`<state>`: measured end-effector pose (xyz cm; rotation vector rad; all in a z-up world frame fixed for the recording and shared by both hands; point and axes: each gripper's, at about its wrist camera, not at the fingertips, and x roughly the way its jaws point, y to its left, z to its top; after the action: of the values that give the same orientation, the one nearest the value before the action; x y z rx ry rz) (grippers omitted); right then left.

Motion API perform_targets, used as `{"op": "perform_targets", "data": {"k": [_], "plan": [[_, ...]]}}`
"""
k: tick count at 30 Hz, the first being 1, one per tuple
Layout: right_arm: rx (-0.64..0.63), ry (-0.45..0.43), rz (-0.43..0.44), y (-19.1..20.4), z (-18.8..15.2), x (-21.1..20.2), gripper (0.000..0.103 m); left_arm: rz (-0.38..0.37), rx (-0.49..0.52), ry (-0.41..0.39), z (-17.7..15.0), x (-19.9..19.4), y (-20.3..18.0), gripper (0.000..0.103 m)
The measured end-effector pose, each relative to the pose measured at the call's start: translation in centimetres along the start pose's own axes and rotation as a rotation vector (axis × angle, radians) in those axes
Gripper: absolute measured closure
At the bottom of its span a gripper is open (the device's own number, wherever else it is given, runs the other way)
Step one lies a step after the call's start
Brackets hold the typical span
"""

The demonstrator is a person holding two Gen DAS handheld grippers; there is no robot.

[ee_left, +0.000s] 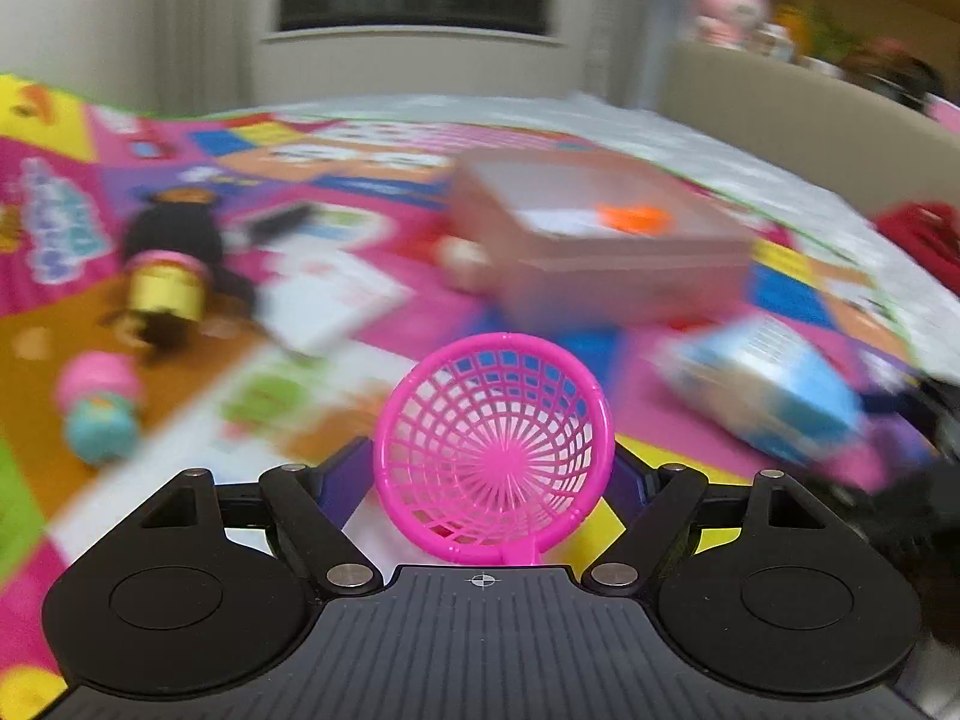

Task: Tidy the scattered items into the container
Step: 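Grasp the pink net scoop with the left tool while the right holds the wipes, then carry the pink net with the left tool and wipes with the right toward the box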

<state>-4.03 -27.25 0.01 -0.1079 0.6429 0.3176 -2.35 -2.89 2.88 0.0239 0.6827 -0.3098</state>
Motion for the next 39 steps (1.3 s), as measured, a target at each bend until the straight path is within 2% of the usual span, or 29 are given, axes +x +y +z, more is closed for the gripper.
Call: {"op": "perform_targets", "data": {"k": [2,4,6,8,9,11,16,18,19,20,22,29,37,39], "plan": [[0.034,-0.020,0.025,-0.5,0.2,-1.5,0.000,-0.052,0.041,0.000,-1.0,0.1,-1.9,0.019],[0.060,-0.073,0.009,-0.8,0.6,-3.3,0.000,-0.061,0.098,-0.012,-1.7,0.3,-3.3,0.019],[0.067,-0.112,-0.011,-1.0,1.0,-4.6,0.000,-0.059,0.125,-0.015,-2.4,0.5,-4.1,0.010],[0.073,-0.136,-0.022,-1.2,1.6,-5.4,0.000,-0.069,0.117,-0.024,-3.0,0.1,-4.2,0.007],[0.075,-0.135,-0.021,-1.3,1.8,-5.5,0.001,-0.079,0.111,-0.024,-3.2,-0.2,-4.2,0.007],[0.084,-0.121,-0.013,-1.3,2.3,-4.9,0.008,-0.085,0.099,-0.029,-3.9,-1.0,-4.1,0.005],[0.062,-0.085,-0.008,-0.5,3.1,-1.3,0.010,-0.074,0.092,-0.023,-4.7,-2.2,-3.7,0.003],[0.055,-0.054,-0.027,-0.3,3.2,0.4,0.018,-0.071,0.095,-0.022,-4.9,-2.7,-3.6,0.003],[0.051,-0.028,-0.017,-0.3,3.2,1.0,0.033,-0.071,0.094,-0.022,-5.0,-3.0,-3.4,0.003],[0.056,-0.003,0.006,-0.3,3.2,1.4,0.041,-0.071,0.092,-0.021,-5.1,-3.1,-3.3,0.003],[0.100,0.013,0.025,-0.6,3.1,1.0,0.044,-0.072,0.085,-0.019,-5.0,-3.2,-3.1,0.003],[0.102,-0.006,0.007,-0.7,1.8,-3.7,0.045,-0.081,0.093,-0.031,-3.7,-2.1,-4.5,0.002],[0.085,0.003,-0.023,-0.6,0.0,-6.6,0.045,-0.020,0.084,-0.020,-2.6,0.2,-6.6,0.003],[0.084,-0.003,-0.019,-0.5,-0.2,-7.0,0.045,-0.013,0.093,-0.022,-2.5,0.2,-6.9,0.007]]}}
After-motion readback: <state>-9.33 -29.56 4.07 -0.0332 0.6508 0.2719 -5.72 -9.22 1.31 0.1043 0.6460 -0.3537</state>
